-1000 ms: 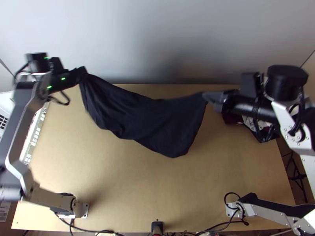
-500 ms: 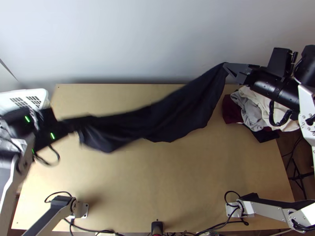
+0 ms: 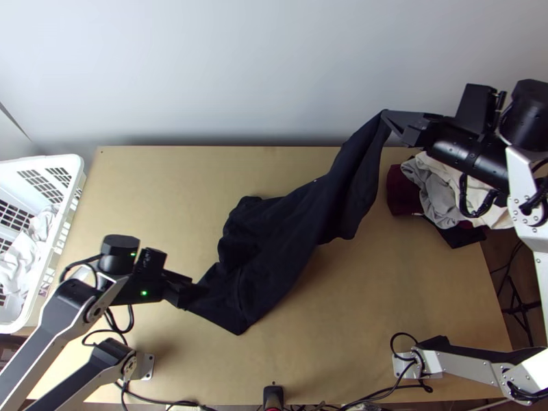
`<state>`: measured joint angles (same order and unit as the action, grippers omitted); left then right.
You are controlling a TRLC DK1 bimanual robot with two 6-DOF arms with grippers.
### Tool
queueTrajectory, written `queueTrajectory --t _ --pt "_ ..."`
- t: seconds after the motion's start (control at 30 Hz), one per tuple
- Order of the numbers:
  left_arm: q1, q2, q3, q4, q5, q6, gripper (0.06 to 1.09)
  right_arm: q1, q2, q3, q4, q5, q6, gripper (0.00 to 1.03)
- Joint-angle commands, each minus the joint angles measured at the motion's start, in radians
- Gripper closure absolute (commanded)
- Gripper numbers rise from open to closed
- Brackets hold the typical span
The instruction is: Fold the t-shirt
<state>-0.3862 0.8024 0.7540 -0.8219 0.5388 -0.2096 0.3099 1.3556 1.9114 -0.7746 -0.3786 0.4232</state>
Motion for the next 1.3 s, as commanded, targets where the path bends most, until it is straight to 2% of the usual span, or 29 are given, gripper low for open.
queueTrajectory --t 0.0,0.13,0.27,0.37,0.63,0.83,1.27 --pt "-0.051 0.032 -0.015 -0.020 0.004 0.038 0.12 0.015 0.000 -0.037 0.015 0.003 0.002 1.00" --pt "-0.168 0.044 -0.028 0.004 -0.003 -0.025 0.12 0.015 0.000 -0.057 0.020 0.003 0.002 1.00" --pt "-0.217 0.110 -0.054 0.115 -0.073 -0.114 0.12 0.023 -0.003 -0.071 0.021 0.003 0.002 1.00" --pt "-0.189 0.227 -0.015 0.161 -0.080 -0.165 0.12 0.032 -0.009 -0.086 0.021 0.007 0.000 1.00" --pt "-0.180 0.563 0.153 0.317 -0.094 -0.399 0.12 0.058 -0.076 -0.167 0.058 0.020 -0.001 1.00" --pt "-0.224 0.782 0.277 0.305 -0.094 -0.433 0.12 0.058 -0.092 -0.169 0.058 0.035 -0.009 1.00" --pt "-0.270 0.848 0.278 0.313 -0.148 -0.407 0.12 0.047 -0.108 -0.167 0.058 0.044 -0.023 1.00"
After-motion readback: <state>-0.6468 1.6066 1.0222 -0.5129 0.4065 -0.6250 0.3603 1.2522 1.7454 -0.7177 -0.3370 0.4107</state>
